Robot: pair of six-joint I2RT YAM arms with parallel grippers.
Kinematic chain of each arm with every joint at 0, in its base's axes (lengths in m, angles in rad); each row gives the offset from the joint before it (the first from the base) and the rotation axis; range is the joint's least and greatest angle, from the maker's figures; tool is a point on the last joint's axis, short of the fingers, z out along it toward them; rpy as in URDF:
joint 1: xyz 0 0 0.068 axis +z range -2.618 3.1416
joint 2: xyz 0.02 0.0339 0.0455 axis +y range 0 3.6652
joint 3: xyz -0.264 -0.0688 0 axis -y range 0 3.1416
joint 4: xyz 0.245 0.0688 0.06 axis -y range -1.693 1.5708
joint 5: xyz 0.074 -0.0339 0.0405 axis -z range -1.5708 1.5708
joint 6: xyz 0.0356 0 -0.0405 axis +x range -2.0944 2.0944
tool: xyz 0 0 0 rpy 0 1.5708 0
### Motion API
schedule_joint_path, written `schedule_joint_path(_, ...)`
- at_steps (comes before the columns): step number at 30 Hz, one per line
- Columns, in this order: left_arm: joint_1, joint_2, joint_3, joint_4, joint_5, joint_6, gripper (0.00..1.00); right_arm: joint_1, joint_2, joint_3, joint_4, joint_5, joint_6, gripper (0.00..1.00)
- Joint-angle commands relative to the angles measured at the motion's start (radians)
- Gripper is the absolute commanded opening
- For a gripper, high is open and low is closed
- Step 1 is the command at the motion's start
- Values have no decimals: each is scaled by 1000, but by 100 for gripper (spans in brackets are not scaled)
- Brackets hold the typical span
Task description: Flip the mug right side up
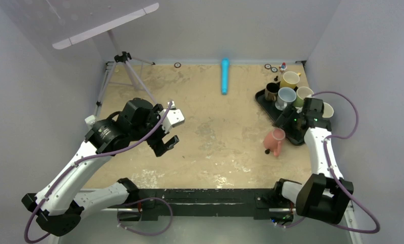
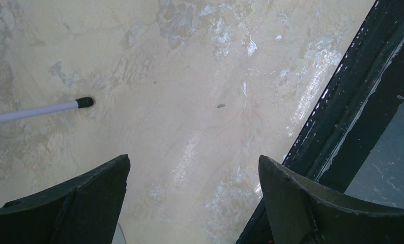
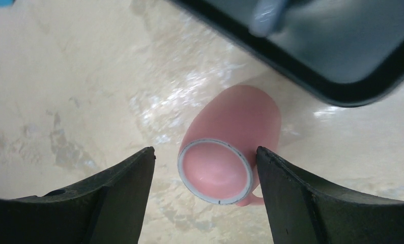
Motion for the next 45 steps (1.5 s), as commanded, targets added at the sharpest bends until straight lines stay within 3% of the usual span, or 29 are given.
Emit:
schedule_joint_path(1, 5, 3, 29, 18, -8, 14, 100, 189, 2, 10, 63, -31, 136, 77)
schedule_joint_path(5, 5, 17, 44, 16, -10, 21, 100, 382, 100, 78, 131, -13, 227, 77)
schedule_joint_path(9, 5, 29, 61, 2, -11, 29, 100, 479, 189, 243, 88, -9, 166, 77)
schedule_joint_path(13, 4, 30, 66, -2, -19, 33, 100, 495, 222, 397, -106, 78, -6, 78)
schedule_joint_path(18, 5, 30, 64, -5, -31, 40, 100, 519, 168, 367, -236, 85, -209, 77)
schedule_joint_path(25, 5, 32, 61, -6, -39, 69, 100, 674, -23, 341, -37, 98, -643, 84)
schedule_joint_path(30, 6, 20, 47, 14, -40, 48, 100, 712, -105, 123, -71, 170, -995, 90)
schedule_joint_path(33, 7, 13, 33, 21, -38, 35, 100, 712, -109, 9, -71, 170, -993, 90)
schedule_joint_path(36, 7, 13, 30, 20, -35, 30, 100, 712, -125, -69, 60, 184, -942, 90)
schedule_joint_path(40, 7, 24, 40, 19, -15, 24, 100, 712, -99, -37, 198, 191, -881, 86)
schedule_joint_path(45, 7, 25, 50, 22, -16, 16, 100, 712, 19, -61, 182, 179, -901, 75)
